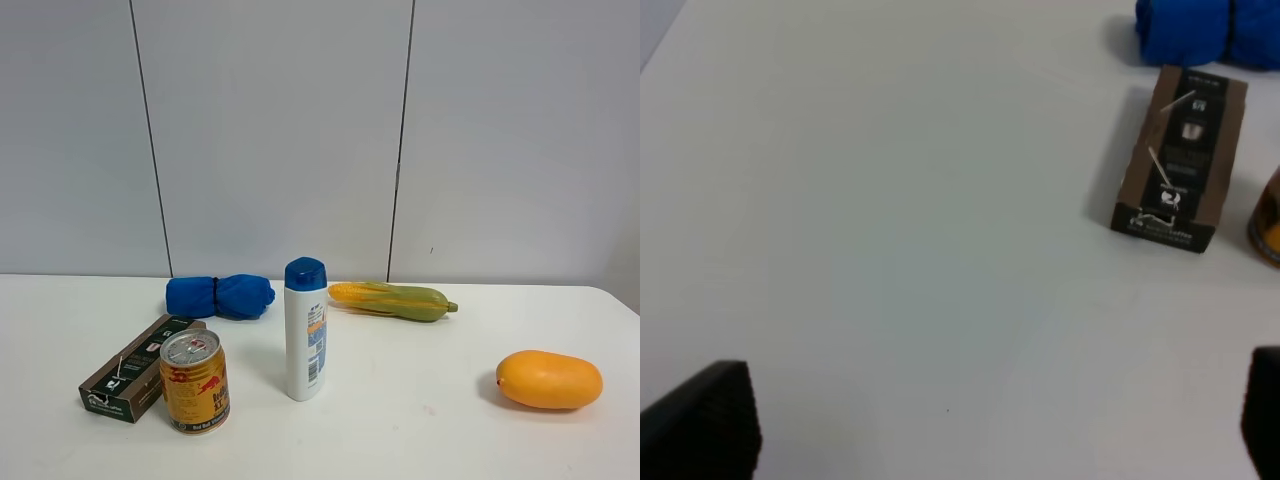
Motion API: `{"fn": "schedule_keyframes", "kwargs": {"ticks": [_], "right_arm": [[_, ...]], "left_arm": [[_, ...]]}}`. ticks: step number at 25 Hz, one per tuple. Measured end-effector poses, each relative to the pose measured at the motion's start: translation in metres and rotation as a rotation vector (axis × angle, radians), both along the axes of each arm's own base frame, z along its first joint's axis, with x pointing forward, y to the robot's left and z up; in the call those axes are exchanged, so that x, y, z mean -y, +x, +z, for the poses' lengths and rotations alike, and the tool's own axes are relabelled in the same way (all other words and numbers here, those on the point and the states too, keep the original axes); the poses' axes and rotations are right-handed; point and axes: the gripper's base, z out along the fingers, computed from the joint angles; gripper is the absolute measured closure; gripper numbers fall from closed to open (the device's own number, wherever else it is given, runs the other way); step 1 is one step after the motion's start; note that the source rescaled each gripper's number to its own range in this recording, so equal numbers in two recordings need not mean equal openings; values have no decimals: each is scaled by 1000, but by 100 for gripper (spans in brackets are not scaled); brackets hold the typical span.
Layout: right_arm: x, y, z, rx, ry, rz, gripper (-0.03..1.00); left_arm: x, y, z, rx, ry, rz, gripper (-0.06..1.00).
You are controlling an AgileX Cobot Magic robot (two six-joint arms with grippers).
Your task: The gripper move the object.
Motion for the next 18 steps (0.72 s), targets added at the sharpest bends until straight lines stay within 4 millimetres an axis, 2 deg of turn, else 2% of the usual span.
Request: {"fn": "schedule_keyframes", "kwargs": {"ticks": [18], "right_arm": [[0,0,0,-1,3,-6,-3]], "left_arm": [[0,0,0,0,0,0,-6]]}}
